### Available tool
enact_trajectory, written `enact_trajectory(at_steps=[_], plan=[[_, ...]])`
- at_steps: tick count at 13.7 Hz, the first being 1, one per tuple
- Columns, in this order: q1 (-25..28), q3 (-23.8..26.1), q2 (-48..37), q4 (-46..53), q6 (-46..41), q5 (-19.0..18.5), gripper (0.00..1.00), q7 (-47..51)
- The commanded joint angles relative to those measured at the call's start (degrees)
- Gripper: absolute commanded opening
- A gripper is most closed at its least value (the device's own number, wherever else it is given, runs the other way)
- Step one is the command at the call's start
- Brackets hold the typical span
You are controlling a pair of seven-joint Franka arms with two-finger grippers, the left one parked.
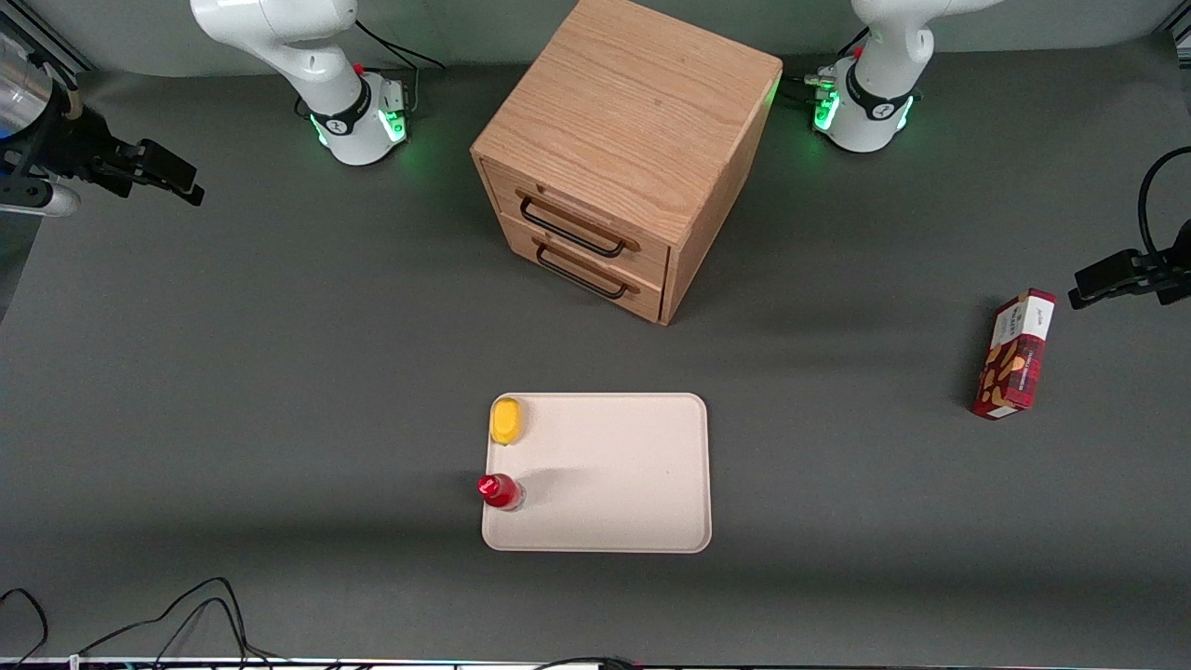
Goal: Open upper drawer
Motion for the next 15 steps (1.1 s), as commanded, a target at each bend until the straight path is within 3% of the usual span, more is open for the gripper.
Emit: enact_trajectory(at_steps=[1,7,9,12,15], plan=[[-0.9,0.4,0.8,3.2,-2.1,0.8,1.0,0.2],[-0.8,0.3,3.4,5.9,-3.6,1.0,1.0,-0.1],[-0.7,0.6,3.3,6.5,-6.5,1.1,1.0,-7.6],[-0.7,0.8,4.4,7.1,-9.3,5.1,1.0,-21.0],[-0.2,5.0,7.2,12.3,-9.7,10.1,1.0,-21.8]])
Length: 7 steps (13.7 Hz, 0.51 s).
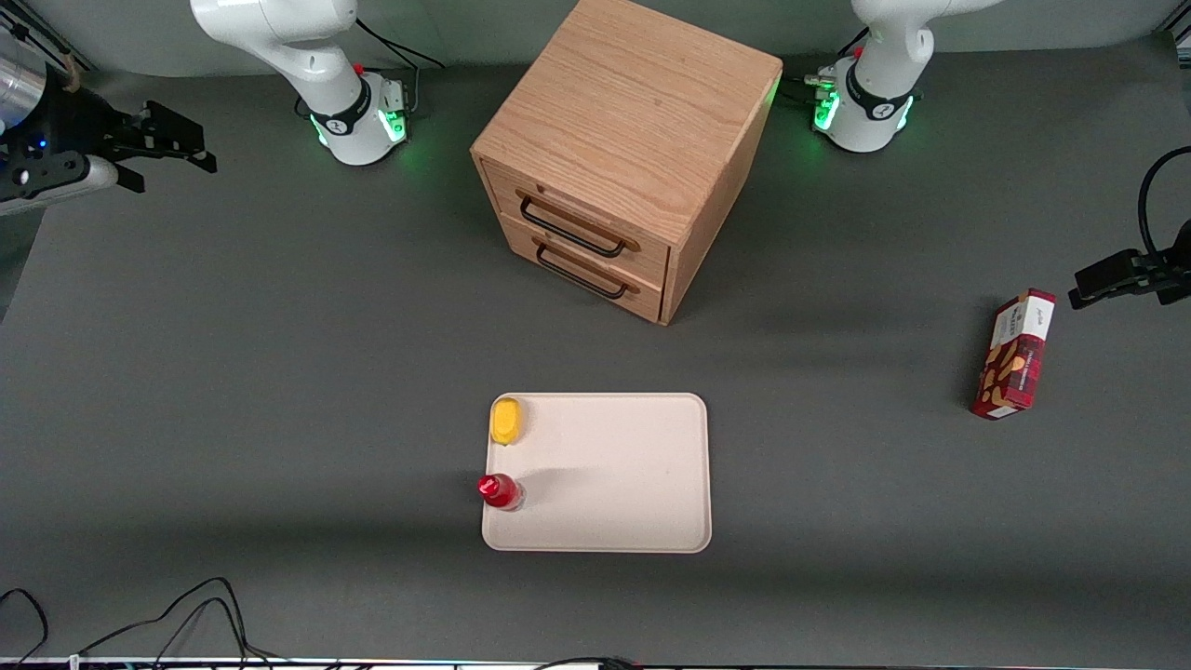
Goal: Open upper drawer
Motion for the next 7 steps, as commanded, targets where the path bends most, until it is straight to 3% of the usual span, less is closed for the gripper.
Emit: enact_trajectory(at_steps=[1,4,7], plan=[[0.1,5.0,4.2,6.3,-2.3,5.4,1.0,-3.2],[0.3,9.9,9.8,6.6,-2.2,15.2,1.0,-15.8],[0.4,19.3,14.7,6.9,3.7,15.9,1.0,-18.3]])
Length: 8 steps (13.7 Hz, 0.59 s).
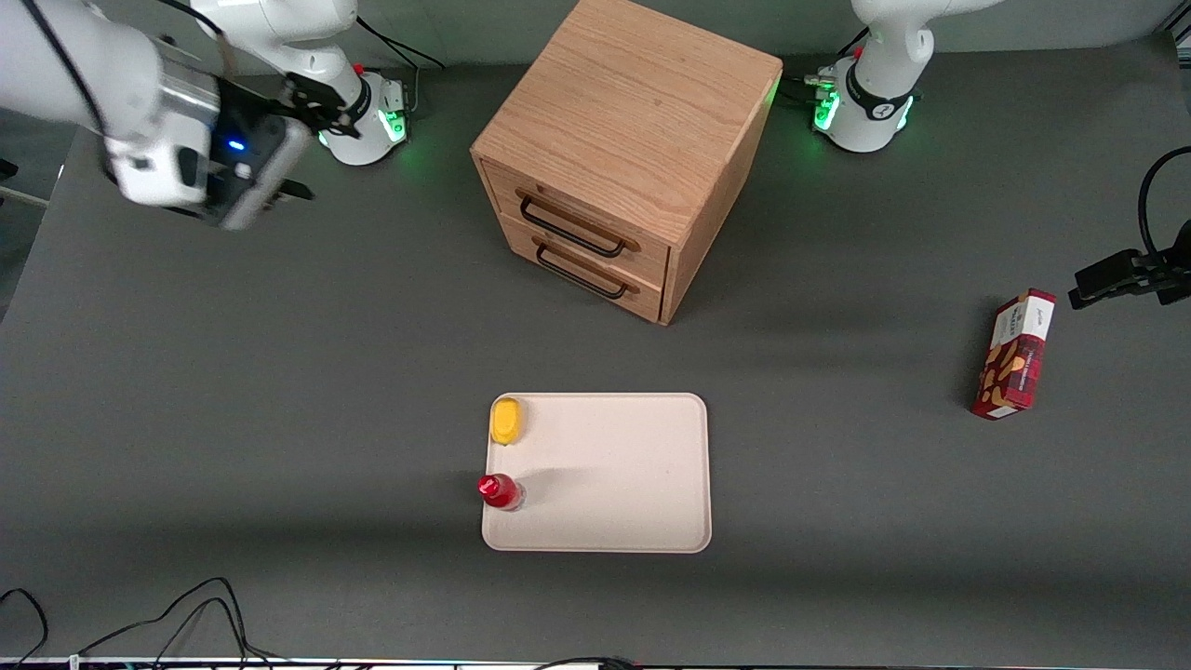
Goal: Open upper drawer
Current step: 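Move the right gripper to the upper drawer's black handle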
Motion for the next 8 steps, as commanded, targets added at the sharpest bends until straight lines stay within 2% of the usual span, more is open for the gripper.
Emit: enact_trajectory(at_steps=[1,5,8], plan=[[-0.1,8.5,6.7,2.8,5.4,0.7,1.0,-2.1],[0.0,14.3,16.6,2.6,13.7,0.6,1.0,-2.1],[0.9,15.1,21.7,2.5,17.2,0.5,1.0,-1.4]])
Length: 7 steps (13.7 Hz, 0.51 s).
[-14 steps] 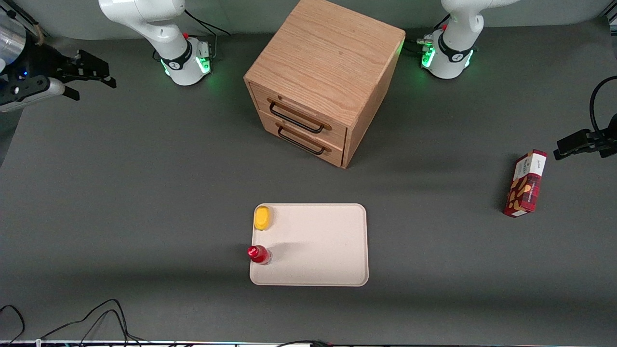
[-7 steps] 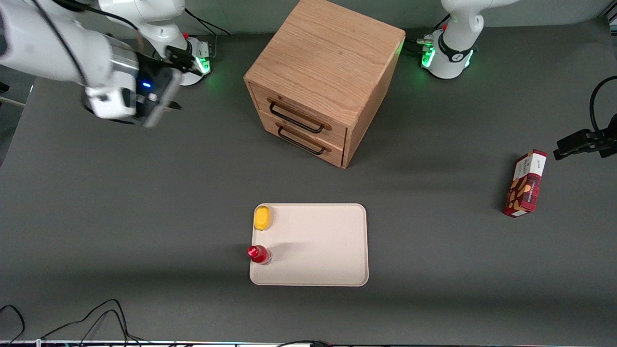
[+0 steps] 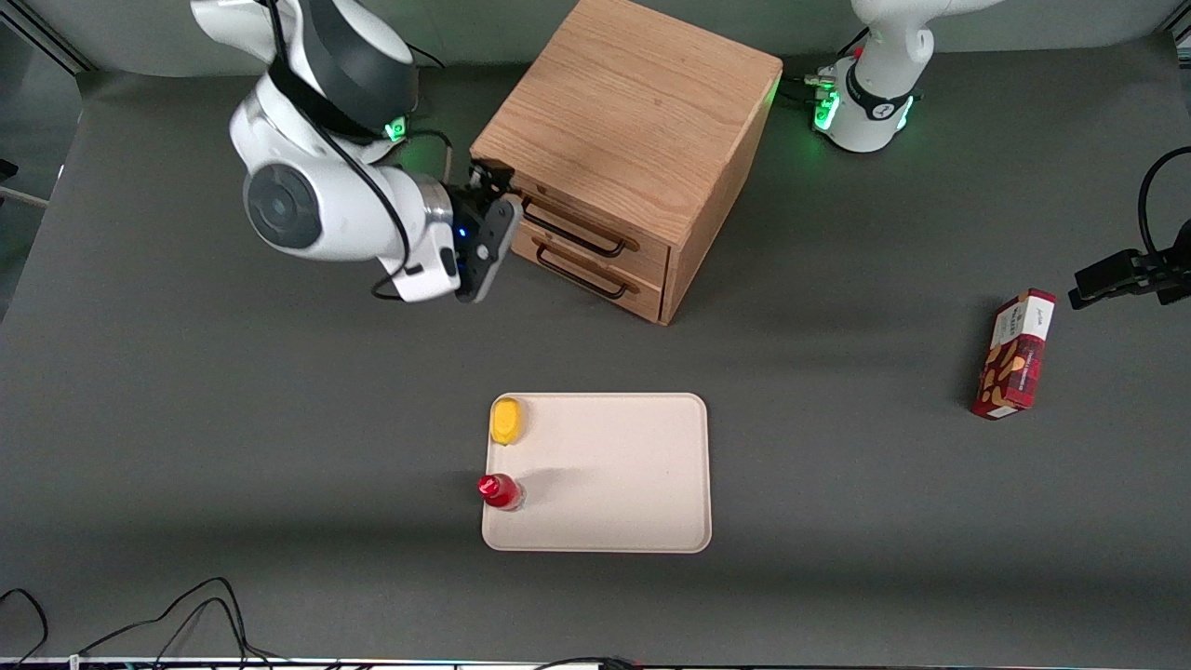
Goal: Open upper drawer
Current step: 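Move the right gripper to the upper drawer's black handle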
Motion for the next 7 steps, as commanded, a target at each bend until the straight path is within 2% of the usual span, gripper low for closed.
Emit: enact_trajectory(at_steps=[1,7], plan=[[0.5,0.8,4.4,1.9,1.8,0.5,1.0,-0.7],[1.8,4.0,6.0,-2.4,8.9,0.3,1.0,1.7]])
